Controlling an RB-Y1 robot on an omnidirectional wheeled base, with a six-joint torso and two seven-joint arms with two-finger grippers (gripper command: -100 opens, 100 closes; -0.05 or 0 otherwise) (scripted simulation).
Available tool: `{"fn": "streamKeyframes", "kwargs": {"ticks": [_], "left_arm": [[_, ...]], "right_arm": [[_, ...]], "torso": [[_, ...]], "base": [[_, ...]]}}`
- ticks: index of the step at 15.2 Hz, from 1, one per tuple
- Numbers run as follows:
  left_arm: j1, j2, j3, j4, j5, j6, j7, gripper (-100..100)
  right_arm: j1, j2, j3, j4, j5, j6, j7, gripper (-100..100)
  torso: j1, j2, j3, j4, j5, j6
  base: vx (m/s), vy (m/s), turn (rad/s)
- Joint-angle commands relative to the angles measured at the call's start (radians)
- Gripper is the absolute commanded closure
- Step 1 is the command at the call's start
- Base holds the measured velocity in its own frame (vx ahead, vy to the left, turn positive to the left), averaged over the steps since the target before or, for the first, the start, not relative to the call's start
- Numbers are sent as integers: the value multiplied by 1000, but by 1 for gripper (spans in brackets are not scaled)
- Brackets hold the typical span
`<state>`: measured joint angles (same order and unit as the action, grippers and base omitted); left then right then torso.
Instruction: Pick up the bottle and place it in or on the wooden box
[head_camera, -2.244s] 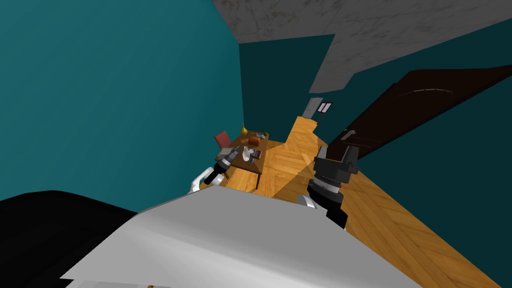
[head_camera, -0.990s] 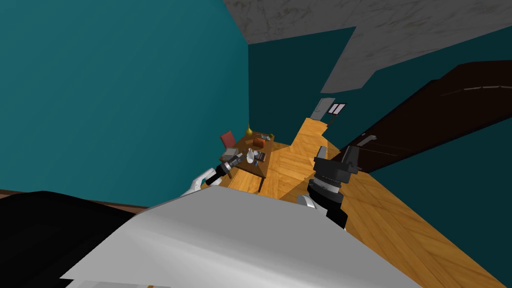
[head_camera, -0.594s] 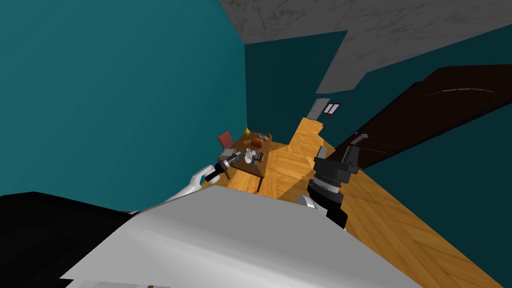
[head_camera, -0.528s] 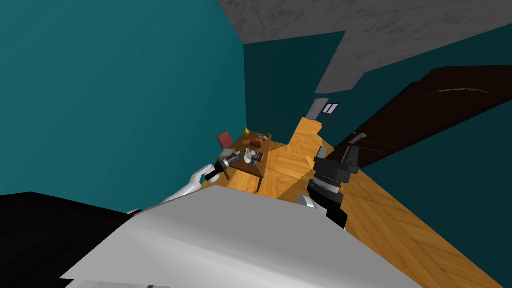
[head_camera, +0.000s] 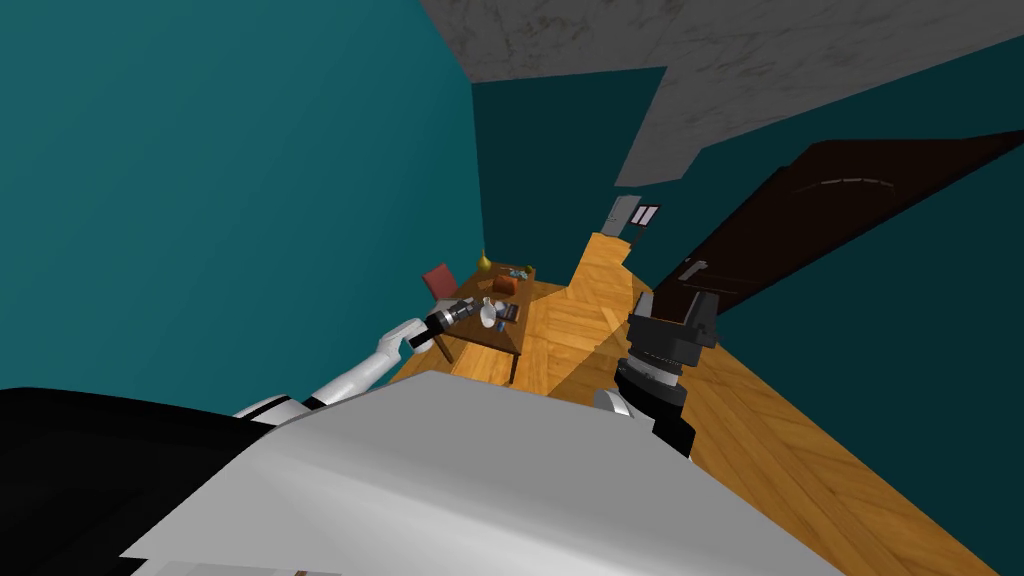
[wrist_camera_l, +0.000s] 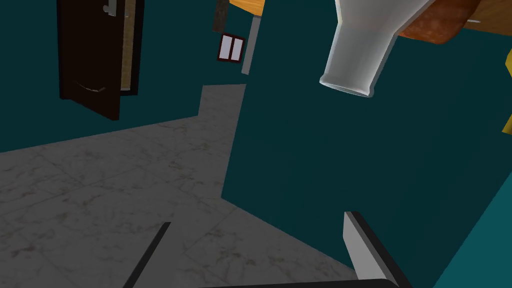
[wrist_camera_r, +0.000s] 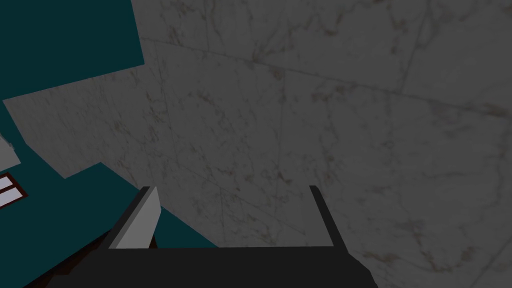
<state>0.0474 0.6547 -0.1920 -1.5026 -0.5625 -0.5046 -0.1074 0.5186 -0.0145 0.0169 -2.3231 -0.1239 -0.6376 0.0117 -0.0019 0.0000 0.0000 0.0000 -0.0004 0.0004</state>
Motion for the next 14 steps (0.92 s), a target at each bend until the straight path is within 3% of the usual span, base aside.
{"fn": "streamKeyframes", "kwargs": {"ticks": [1,7,14], "left_arm": [[-5,7,2,21,-10,19,-9,-100],[-7,7,1,78,-24,48,-50,-100],[-7,7,1,78,-24,48,-50,-100]], "right_arm": [[0,0,0,0,0,0,0,0],[0,0,0,0,0,0,0,0],[0,0,0,0,0,0,0,0]], "torso": [[0,0,0,0,0,0],[1,-1,0,0,0,0],[2,0,0,0,0,0]], "base": [[-9,-24,-90],[7,-18,-66],[8,-5,-17]]}}
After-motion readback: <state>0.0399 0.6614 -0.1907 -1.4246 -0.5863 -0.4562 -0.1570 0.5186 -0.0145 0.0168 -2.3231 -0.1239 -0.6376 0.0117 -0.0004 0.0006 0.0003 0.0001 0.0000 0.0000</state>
